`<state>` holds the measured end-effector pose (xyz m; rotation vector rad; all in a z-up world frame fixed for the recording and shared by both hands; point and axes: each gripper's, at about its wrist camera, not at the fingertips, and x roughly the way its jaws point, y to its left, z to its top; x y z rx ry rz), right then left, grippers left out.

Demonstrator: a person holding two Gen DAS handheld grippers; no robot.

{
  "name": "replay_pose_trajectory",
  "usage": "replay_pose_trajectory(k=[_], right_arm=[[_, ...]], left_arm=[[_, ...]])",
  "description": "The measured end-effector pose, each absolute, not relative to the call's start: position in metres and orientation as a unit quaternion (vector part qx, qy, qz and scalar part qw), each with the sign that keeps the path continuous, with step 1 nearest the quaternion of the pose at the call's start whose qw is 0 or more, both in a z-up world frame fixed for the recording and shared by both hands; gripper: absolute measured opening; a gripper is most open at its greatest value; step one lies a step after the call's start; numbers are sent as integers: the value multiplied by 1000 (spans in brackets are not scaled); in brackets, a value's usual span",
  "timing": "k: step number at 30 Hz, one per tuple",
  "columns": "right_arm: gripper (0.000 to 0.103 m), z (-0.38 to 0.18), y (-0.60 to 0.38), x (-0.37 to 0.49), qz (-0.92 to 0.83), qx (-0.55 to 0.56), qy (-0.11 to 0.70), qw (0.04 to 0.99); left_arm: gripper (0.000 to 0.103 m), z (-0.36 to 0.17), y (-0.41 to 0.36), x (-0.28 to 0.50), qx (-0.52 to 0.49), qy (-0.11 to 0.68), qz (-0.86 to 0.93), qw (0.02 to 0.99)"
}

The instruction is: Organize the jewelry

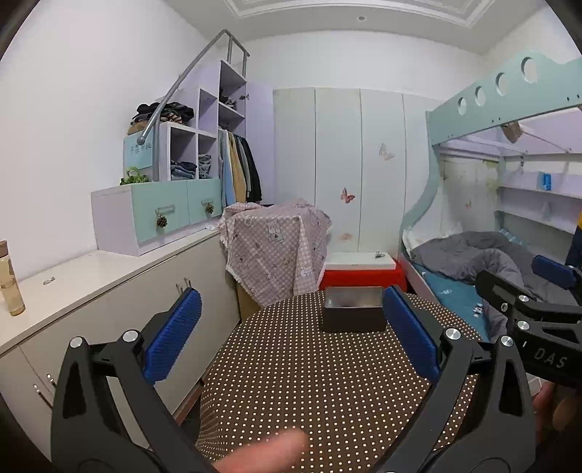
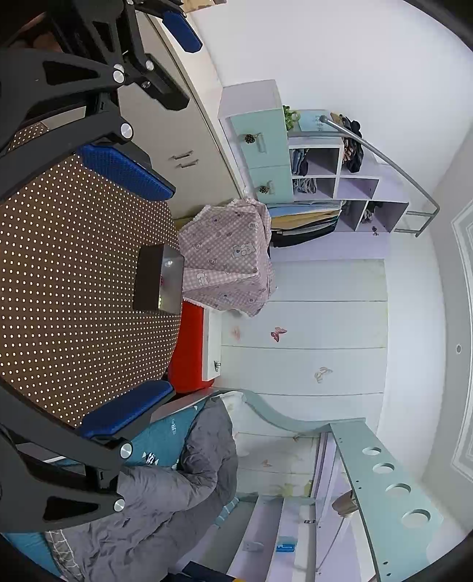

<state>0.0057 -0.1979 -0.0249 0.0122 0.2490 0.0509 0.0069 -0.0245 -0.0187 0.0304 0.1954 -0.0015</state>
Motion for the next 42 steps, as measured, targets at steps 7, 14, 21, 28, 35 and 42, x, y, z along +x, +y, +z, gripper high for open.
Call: replay_pose_trajectory(k=[7,14,21,28,35,42], right_arm=[[95,-25,-197,5,26,4,124,992],[95,-25,-197,4,27,5,125,992],[95,-25,-197,4,27,5,125,992],[95,-24,-196,4,29,2,126,992],[95,-23,-197,4,29,2,126,992],[95,-23,-197,4,29,2,126,992]], left_arm=[[97,-18,-20,8,7,101,3,995],[97,-18,-19,7,8,101,2,995],[97,-17,-20,8,8,100,2,995],[97,-17,-19,8,9,99,2,995],[97,-17,-20,8,8,100,1,995],[97,-17,-20,8,9,99,3,995]])
